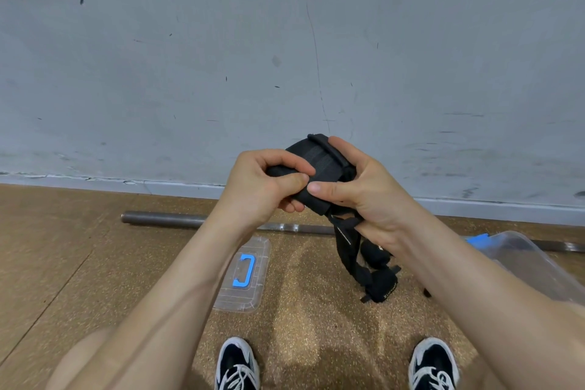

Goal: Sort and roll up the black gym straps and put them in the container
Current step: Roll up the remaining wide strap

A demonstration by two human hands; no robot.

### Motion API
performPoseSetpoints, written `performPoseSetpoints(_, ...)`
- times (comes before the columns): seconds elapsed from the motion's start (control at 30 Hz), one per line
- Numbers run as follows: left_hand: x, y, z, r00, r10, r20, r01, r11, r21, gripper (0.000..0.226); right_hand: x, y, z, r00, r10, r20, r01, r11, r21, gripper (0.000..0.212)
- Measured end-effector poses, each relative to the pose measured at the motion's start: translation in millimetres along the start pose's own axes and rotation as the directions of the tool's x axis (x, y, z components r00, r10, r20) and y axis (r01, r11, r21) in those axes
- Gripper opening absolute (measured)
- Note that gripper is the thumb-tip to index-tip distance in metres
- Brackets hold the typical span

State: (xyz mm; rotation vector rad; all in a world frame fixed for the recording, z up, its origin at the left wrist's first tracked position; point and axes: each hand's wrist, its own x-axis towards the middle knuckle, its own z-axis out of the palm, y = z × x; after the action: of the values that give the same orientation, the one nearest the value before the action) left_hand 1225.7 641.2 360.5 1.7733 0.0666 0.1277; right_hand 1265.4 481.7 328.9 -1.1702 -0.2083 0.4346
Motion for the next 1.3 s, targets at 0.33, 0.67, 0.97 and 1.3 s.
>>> performPoseSetpoints(0.33,-0.2,6.5,-19.4,0.968,-0.044,0.249,0.098,0.972,-0.212,0.014,-1.9,-4.9,-4.9,0.998,0.049,0.048,-0.050,0.999,0.010,0.076)
performPoseSetpoints(0.67,5.8,0.6,-19.5,0.995,0.004,0.097,-0.010,0.998,0.064,0.028,-2.5,2.1,-1.0,0.998,-0.004,-0.066,0.006,0.999,0.042,0.085)
performPoseSetpoints(0.97,11.3,-4.9,-14.8,1.000,0.015,0.022,-0.017,0.995,0.094,0.025,-4.1,3.5,4.8,0.989,-0.048,-0.141,0.047,0.999,-0.005,0.088)
performPoseSetpoints(1.3,10.1,-3.9,-14.3,1.000,-0.002,0.019,-0.001,0.993,0.118,0.016,-4.1,6.6,7.2,0.997,0.014,-0.075,-0.017,0.999,-0.048,0.090)
